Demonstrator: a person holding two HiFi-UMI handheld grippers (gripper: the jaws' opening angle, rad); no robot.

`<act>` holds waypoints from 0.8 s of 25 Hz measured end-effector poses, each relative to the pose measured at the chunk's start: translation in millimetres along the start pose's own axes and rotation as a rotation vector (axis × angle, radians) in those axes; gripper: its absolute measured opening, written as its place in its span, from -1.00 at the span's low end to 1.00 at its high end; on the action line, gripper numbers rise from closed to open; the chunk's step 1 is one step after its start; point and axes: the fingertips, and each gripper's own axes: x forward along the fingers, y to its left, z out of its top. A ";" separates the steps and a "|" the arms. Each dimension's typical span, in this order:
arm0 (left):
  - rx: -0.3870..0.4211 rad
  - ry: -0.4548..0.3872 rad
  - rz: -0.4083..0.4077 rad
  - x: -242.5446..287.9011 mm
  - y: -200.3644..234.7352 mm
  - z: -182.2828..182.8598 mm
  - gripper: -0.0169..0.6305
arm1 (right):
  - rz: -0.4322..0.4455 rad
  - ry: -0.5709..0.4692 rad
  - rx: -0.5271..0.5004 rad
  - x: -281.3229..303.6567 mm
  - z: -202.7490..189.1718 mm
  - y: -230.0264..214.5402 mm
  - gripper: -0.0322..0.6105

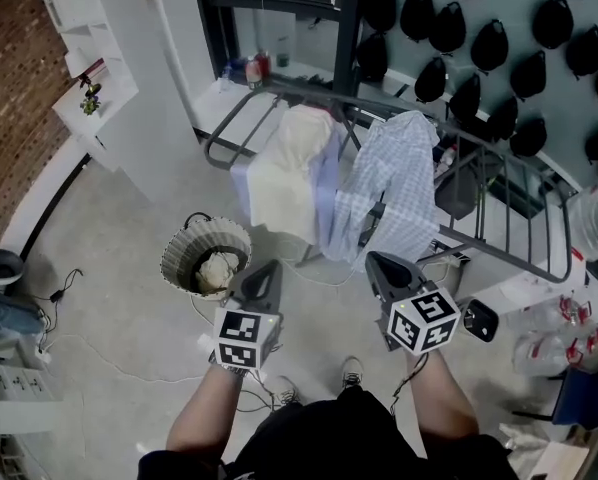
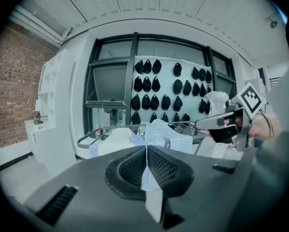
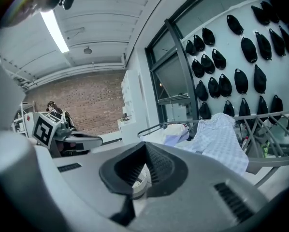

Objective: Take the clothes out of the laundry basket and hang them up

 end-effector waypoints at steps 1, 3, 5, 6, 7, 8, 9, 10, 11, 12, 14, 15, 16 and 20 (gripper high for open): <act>0.002 0.001 -0.003 0.5 -1.3 0.2 -0.92 | -0.002 -0.001 0.003 -0.9 -0.5 -0.7 -0.89; 0.004 0.003 -0.005 0.3 -2.9 1.0 -0.92 | -0.003 -0.002 0.005 -2.1 -0.8 -1.4 -0.89; 0.006 0.004 -0.003 -0.3 -4.0 1.7 -0.92 | -0.002 -0.002 0.003 -3.0 -0.7 -1.8 -0.89; 0.006 0.003 -0.001 -0.5 -4.5 1.9 -0.92 | -0.001 -0.003 0.003 -3.4 -0.6 -2.2 -0.89; 0.006 0.003 0.001 -0.6 -5.1 2.1 -0.92 | 0.000 -0.004 0.002 -3.7 -0.6 -2.7 -0.89; 0.006 0.002 0.003 -0.8 -5.7 2.3 -0.92 | 0.002 -0.005 0.002 -4.2 -0.6 -3.2 -0.89; 0.006 0.002 0.006 -1.1 -6.4 2.4 -0.92 | 0.003 -0.006 0.003 -4.7 -0.7 -3.7 -0.89; 0.007 0.003 0.008 -1.6 -6.9 2.5 -0.92 | 0.005 -0.006 0.003 -5.3 -0.8 -4.1 -0.89; 0.008 0.003 0.010 -2.1 -7.4 2.8 -0.92 | 0.007 -0.006 0.003 -5.8 -0.8 -4.4 -0.89; 0.009 0.003 0.013 -2.7 -7.7 3.1 -0.92 | 0.009 -0.005 0.004 -6.1 -0.8 -4.5 -0.89; 0.009 0.002 0.017 -3.9 -8.2 3.6 -0.92 | 0.013 -0.005 0.003 -6.8 -0.8 -4.2 -0.89; 0.008 0.000 0.020 -4.6 -8.7 3.5 -0.92 | 0.014 -0.005 0.002 -7.3 -1.0 -4.0 -0.89; 0.007 -0.001 0.022 -5.5 -9.5 3.4 -0.92 | 0.016 -0.005 0.001 -8.1 -1.2 -3.7 -0.89; 0.009 -0.003 0.027 -8.8 -13.8 3.5 -0.92 | 0.022 -0.008 -0.002 -12.2 -1.2 -3.0 -0.89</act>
